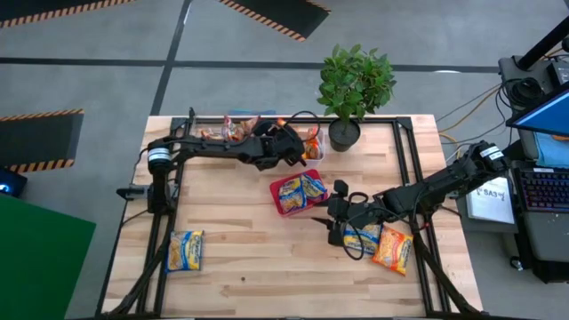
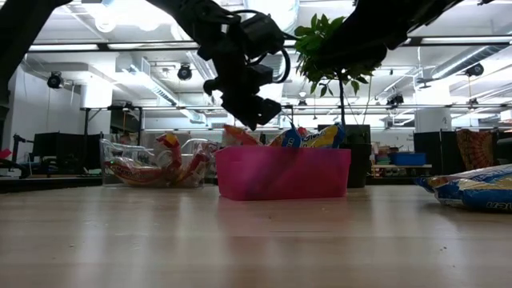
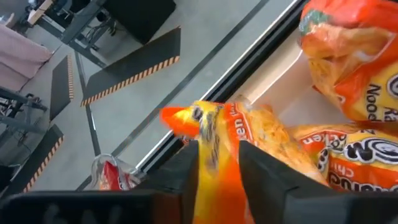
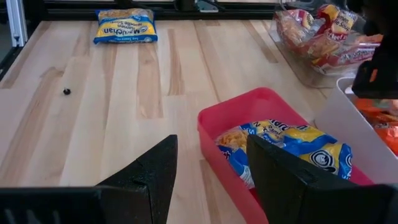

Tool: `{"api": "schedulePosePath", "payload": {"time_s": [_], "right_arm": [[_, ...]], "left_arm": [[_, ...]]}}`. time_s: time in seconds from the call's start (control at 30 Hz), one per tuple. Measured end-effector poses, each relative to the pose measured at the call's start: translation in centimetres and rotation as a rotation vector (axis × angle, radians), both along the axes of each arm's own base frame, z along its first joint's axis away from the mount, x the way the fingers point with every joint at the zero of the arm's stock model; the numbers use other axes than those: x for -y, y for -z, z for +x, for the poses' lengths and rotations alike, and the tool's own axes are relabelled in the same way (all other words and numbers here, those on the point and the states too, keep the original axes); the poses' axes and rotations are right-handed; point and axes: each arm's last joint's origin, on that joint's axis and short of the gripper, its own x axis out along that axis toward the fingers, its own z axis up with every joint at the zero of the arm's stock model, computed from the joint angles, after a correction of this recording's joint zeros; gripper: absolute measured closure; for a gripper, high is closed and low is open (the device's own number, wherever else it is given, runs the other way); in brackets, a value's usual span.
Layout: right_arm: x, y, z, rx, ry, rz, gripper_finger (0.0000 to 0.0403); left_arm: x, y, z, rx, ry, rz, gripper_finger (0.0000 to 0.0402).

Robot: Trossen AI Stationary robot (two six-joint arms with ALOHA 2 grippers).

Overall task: Sort Maruchan noodles
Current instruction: Put the orange noodle pack into the white bin

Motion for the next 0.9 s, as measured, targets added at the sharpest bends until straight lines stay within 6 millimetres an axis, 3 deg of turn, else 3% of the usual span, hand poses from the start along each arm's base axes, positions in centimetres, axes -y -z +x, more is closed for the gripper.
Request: {"api": "schedulePosePath", "payload": {"time_s": [0.2,0.37,0.6,0.9], "right_arm": [[0.1,0.0,0.0,0.005,0.014,-0.010,0.0223],[0.1,0.0,0.0,0.004,0.014,-0.010,0.0223],[0.1,0.1,0.0,-0.003,0.014,-0.015,0.0223],[0.2,0.2,-0.1,0.001,0.039,-0.017,0.0223]], "left_arm": [[0.0,-0.8,0.2,-0.056,0.051,-0.004,0.0243],[0.1,-2.2,0.1,-0.134,0.085,0.004,0.0227],[-2.0,-2.7,0.4,-0.088,0.258,-0.125,0.0242],[-5.8,-1.4,-0.9,-0.050,0.181,-0.147,0.0294]]}}
